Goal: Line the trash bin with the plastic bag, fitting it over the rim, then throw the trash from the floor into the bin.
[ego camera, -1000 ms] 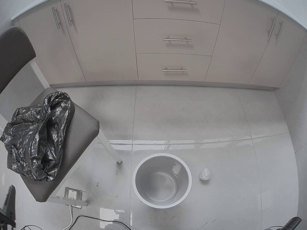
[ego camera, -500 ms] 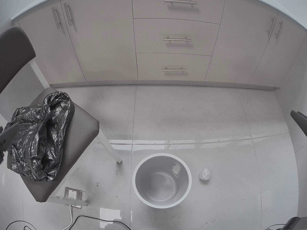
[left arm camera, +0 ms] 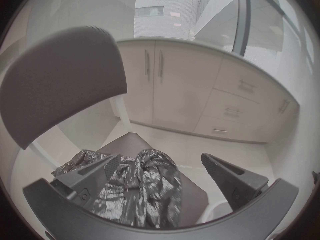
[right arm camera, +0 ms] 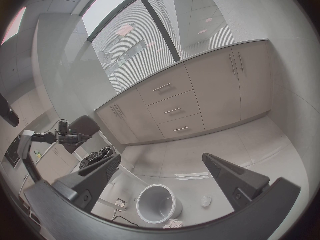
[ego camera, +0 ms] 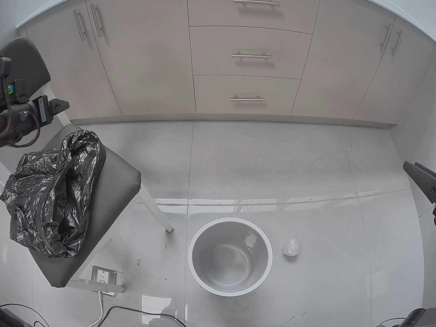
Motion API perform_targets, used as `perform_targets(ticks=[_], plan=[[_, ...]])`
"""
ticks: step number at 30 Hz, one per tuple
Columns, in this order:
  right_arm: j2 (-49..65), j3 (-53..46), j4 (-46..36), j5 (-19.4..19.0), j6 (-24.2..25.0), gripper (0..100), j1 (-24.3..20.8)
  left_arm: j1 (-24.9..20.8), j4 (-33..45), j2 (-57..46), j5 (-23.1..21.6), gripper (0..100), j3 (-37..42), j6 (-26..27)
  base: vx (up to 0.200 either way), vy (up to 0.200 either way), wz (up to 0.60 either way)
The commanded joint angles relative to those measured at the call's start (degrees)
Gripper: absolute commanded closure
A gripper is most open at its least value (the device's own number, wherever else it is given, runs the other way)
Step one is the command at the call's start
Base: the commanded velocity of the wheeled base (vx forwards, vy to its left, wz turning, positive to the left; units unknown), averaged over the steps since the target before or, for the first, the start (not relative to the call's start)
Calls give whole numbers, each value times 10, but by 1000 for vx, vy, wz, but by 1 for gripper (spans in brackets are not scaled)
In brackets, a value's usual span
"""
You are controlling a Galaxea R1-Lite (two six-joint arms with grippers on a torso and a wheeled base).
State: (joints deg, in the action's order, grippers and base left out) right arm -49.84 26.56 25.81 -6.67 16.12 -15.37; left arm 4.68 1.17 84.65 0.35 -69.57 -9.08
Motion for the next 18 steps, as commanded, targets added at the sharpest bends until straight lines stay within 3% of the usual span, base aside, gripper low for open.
perform_targets(ticks=[1, 6, 18], plan=[[-2, -2, 5, -1, -3, 0, -2, 67, 1, 208, 6, 0, -123, 15, 0, 0, 0], [-4, -8, 5, -1, -14, 0, -4, 76, -1, 260, 8, 0, -158, 14, 0, 0, 0], [-16, -12, 5, -1, -14, 0, -6, 69, 4, 232, 3, 0, -127, 15, 0, 0, 0]])
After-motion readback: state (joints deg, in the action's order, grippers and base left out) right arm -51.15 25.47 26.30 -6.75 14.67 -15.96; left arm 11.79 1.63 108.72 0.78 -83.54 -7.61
